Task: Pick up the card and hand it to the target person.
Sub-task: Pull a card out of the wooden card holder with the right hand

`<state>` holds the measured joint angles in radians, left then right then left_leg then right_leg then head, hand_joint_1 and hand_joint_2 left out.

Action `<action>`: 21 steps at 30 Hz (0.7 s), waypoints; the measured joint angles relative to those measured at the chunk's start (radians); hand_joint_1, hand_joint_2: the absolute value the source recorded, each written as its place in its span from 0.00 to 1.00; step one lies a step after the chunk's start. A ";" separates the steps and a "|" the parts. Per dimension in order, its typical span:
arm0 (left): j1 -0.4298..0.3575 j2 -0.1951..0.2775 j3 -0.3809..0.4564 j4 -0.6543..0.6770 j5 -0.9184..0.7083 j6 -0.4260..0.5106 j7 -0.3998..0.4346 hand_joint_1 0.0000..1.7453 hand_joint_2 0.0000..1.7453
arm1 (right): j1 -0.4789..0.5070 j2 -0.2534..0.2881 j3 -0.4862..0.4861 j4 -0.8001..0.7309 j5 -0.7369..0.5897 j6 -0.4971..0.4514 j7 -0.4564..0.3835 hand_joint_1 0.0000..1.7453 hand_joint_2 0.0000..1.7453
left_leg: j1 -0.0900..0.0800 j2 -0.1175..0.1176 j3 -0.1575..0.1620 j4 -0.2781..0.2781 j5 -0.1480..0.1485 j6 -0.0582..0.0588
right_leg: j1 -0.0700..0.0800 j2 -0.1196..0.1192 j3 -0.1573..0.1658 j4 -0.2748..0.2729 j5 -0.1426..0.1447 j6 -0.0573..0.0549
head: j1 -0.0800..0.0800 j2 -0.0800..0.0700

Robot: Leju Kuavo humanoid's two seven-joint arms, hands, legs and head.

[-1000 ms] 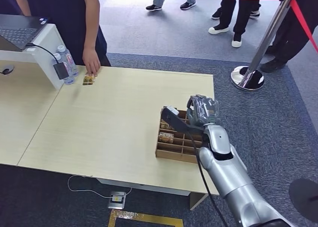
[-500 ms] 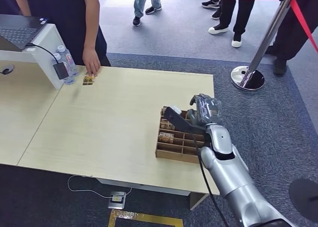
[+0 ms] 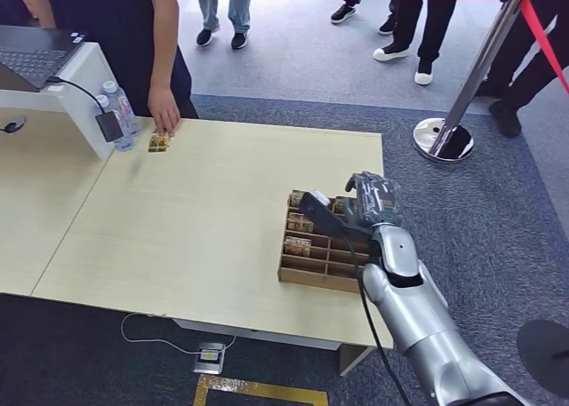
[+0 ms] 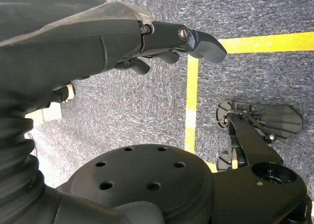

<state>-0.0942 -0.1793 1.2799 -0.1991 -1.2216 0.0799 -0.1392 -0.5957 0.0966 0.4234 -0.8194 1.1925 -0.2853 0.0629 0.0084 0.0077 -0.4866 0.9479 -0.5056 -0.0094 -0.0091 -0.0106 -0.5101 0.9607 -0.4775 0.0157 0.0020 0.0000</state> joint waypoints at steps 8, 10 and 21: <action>0.000 0.000 -0.001 0.000 -0.003 -0.002 0.000 0.00 1.00 | 0.000 -0.004 -0.014 0.022 -0.002 0.000 0.005 0.51 1.00 | 0.000 0.000 0.000 0.000 0.000 0.000 | 0.000 0.000 0.000 0.000 0.000 0.000 | 0.000 0.000; 0.000 0.000 -0.001 0.000 -0.003 -0.005 0.000 0.00 1.00 | 0.000 -0.005 -0.015 0.028 -0.002 0.000 0.006 0.52 1.00 | 0.000 0.000 0.000 0.000 0.000 0.000 | 0.000 0.000 0.000 0.000 0.000 0.000 | 0.000 0.000; -0.001 0.000 -0.001 0.000 -0.002 -0.005 0.005 0.00 1.00 | -0.005 -0.002 -0.021 0.056 0.004 0.000 0.007 0.58 1.00 | 0.000 0.000 0.000 0.000 0.000 0.000 | 0.000 0.000 0.000 0.000 0.000 0.000 | 0.000 0.000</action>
<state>-0.0953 -0.1792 1.2787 -0.1991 -1.2239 0.0745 -0.1345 -0.6007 0.0941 0.4026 -0.7637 1.1966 -0.2857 0.0699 0.0084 0.0076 -0.4868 0.9479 -0.5056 -0.0094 -0.0091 -0.0106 -0.5102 0.9607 -0.4775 0.0157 0.0019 0.0000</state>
